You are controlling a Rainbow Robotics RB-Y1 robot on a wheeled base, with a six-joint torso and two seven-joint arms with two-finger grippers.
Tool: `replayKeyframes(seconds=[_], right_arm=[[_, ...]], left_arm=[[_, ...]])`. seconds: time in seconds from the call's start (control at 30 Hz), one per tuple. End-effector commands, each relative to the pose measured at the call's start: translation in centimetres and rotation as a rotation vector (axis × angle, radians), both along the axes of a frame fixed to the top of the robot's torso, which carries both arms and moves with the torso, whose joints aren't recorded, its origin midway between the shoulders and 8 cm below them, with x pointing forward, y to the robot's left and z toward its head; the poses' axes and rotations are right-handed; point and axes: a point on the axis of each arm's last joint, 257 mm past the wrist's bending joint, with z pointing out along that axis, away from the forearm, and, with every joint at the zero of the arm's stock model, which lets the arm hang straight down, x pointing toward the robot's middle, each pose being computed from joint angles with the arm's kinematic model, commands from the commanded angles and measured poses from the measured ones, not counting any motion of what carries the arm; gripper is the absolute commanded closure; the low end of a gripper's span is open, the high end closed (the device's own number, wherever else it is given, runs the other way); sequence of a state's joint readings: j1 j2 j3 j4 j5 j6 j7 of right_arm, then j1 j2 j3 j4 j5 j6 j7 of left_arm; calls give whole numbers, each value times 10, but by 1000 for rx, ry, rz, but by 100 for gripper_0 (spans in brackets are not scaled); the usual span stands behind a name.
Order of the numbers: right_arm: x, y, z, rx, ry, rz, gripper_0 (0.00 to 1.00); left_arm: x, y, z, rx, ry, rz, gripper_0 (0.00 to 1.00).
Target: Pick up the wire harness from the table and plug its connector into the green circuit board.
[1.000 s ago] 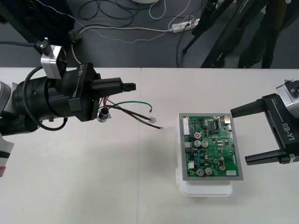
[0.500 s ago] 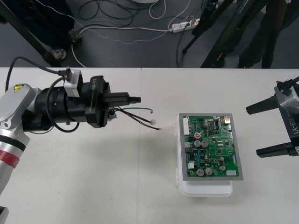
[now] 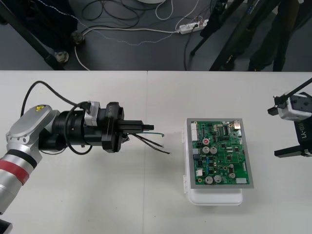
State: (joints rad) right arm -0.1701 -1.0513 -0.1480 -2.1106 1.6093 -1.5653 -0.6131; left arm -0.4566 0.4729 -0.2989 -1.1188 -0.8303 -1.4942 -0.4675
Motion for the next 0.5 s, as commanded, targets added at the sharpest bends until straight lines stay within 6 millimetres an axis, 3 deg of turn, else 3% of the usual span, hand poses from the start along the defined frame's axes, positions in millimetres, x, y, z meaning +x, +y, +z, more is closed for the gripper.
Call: replayKeyframes(seconds=[0.03, 0.5], right_arm=[[2, -5, -2, -137, -44, 31, 0], [9, -21, -47, -328, -53, 50, 0]], left_arm=[[-16, -17, 2, -47, -97, -82, 100], [-11, -42, -40, -60, -123, -32, 100]])
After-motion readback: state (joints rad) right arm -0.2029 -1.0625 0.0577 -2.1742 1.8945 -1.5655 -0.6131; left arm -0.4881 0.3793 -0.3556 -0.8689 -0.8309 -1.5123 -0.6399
